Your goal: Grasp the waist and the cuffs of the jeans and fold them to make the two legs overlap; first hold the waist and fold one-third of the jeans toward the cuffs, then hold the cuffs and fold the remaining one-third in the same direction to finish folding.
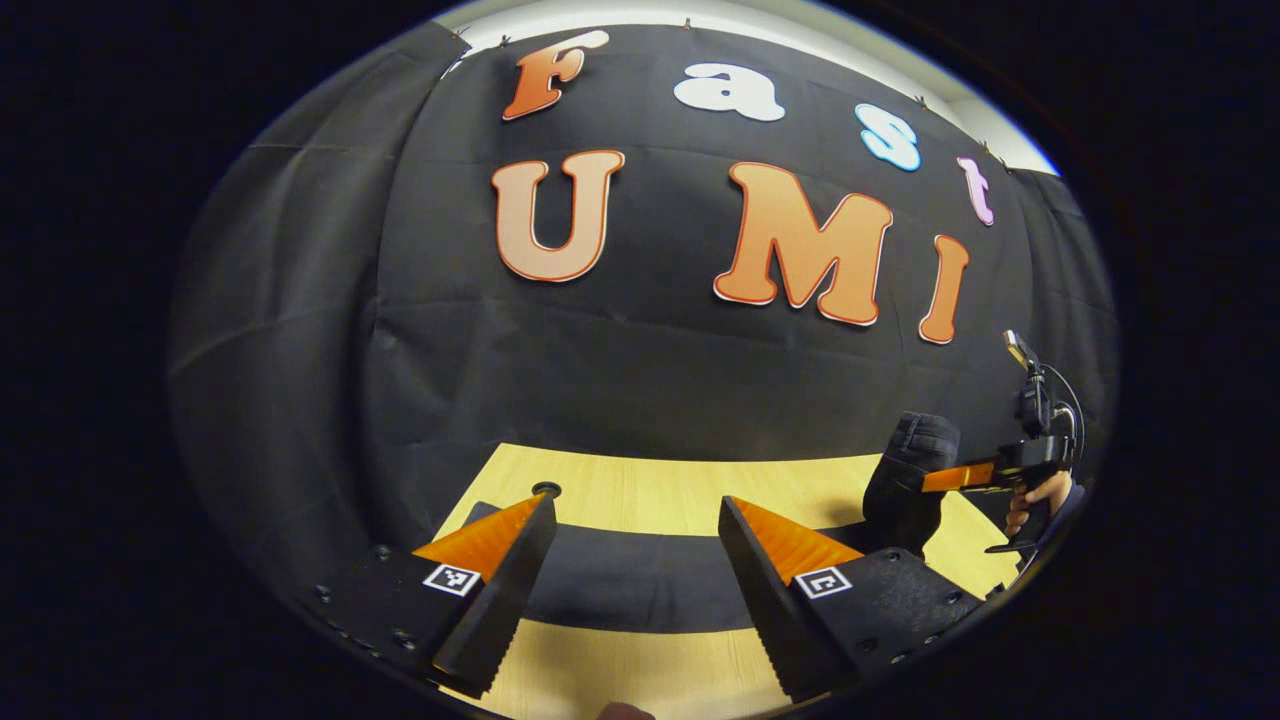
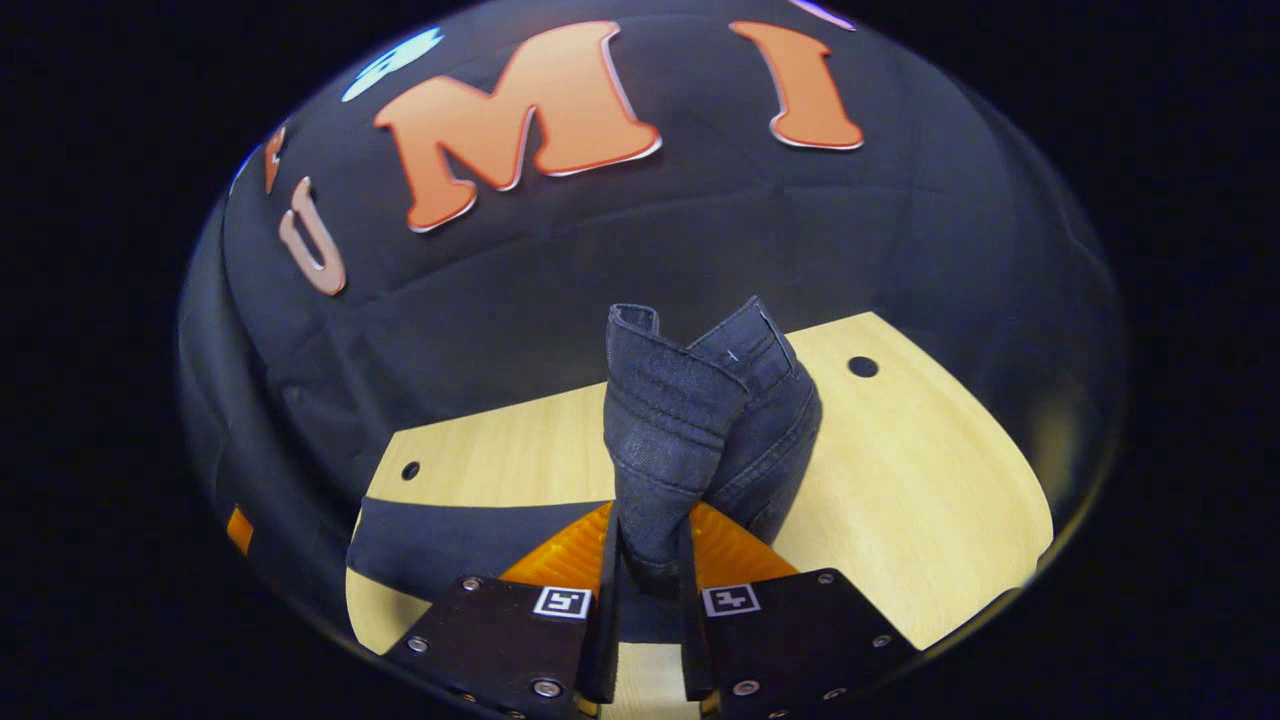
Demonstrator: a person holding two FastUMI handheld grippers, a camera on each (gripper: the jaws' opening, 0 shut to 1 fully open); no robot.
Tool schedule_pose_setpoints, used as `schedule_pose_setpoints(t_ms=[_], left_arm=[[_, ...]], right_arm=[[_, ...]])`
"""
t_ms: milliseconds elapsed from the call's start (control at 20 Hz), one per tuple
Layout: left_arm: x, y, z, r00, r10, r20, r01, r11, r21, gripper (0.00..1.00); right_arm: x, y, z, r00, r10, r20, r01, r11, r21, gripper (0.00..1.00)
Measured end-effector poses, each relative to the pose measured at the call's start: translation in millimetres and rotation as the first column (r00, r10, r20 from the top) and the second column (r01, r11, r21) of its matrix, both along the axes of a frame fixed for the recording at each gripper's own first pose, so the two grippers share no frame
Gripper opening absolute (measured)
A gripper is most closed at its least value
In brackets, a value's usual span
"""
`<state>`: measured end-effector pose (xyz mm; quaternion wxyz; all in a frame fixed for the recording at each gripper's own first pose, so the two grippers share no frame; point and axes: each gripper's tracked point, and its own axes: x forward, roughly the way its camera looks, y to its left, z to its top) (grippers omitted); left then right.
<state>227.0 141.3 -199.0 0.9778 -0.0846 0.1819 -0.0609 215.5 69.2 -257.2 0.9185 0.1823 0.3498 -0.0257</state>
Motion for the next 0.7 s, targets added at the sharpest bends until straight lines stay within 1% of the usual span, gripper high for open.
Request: schedule_pose_setpoints(t_ms=[200, 350, 500, 700], left_arm=[[-8, 22, -6, 0.999, 0.043, -0.018, -0.043, 0.999, 0.008, 0.98], [-16, 41, -15, 0.996, 0.076, -0.045, -0.076, 0.997, 0.013, 0.98], [-22, 59, -25, 0.99, 0.116, -0.075, -0.116, 0.993, 0.014, 0.98], [-26, 75, -37, 0.982, 0.154, -0.107, -0.154, 0.988, 0.005, 0.98]], right_arm=[[1, 66, -25, 0.993, 0.114, -0.036, -0.115, 0.993, -0.038, 0.26], [1, 104, -59, 0.978, 0.187, -0.097, -0.192, 0.98, -0.043, 0.26], [-10, 129, -79, 0.96, 0.238, -0.147, -0.249, 0.967, -0.063, 0.27], [-14, 148, -88, 0.945, 0.288, -0.157, -0.307, 0.945, -0.112, 0.27]])
